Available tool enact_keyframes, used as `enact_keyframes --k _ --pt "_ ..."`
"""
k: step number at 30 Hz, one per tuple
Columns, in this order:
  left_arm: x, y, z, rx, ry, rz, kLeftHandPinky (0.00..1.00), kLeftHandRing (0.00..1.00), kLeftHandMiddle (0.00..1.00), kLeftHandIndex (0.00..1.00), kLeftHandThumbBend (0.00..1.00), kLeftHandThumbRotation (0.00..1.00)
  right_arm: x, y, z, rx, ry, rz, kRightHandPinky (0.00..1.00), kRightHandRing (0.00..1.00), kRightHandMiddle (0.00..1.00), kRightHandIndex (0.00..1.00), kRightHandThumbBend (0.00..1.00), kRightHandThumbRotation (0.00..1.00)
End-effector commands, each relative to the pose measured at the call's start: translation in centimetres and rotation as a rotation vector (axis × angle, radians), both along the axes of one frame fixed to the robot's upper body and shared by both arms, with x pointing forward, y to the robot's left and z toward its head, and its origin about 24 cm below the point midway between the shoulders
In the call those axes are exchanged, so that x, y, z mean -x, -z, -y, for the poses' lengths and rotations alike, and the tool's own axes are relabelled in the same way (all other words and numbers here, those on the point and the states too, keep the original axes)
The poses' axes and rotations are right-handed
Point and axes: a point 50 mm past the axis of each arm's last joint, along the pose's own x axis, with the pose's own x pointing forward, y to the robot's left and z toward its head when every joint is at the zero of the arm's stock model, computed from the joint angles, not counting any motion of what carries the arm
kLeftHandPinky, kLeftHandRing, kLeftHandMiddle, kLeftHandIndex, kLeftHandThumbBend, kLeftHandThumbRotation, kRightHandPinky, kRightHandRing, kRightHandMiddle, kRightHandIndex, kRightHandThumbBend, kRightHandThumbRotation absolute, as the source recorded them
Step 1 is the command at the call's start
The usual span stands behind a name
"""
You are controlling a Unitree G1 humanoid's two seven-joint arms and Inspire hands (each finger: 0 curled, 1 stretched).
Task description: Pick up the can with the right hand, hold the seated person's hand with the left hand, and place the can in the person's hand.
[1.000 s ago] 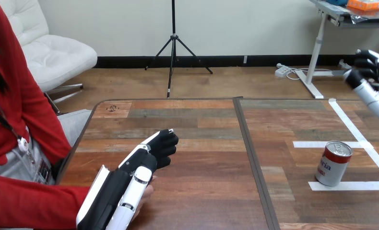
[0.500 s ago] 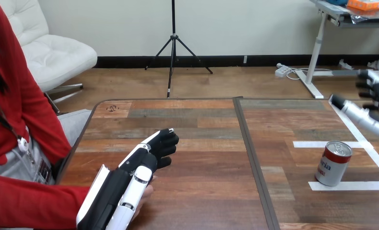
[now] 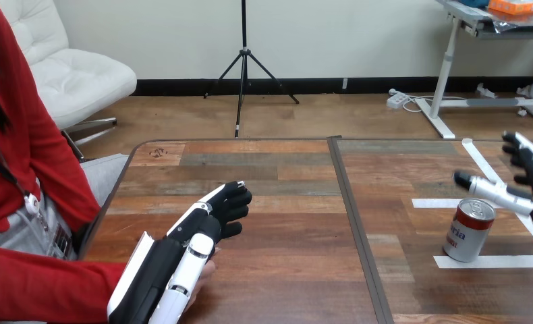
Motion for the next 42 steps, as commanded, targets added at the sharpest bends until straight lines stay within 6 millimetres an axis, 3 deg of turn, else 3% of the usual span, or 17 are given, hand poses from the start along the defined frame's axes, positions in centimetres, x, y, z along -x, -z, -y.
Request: enact_keyframes --k 1,21,42 --pt "-1.1 -1.4 -0.1 0.000 0.006 0.082 0.84 0.87 0.86 0.86 0.27 0.99 -2.1 -2.7 -0.2 0.007 -0.018 0.074 0.89 0.95 0.94 0.96 1.00 0.42" --pt "-1.2 -1.4 -0.2 -0.012 0.005 0.083 0.84 0.87 0.86 0.85 0.28 0.98 -1.7 -1.2 -0.2 0.001 -0.019 -0.030 0.84 0.97 0.99 0.99 1.00 0.40" --pt "-1.3 -1.5 -0.4 -0.019 0.004 0.085 0.83 0.86 0.85 0.84 0.28 0.97 -1.7 -0.4 -0.8 0.061 -0.033 -0.074 0.77 0.89 0.93 0.97 1.00 0.43"
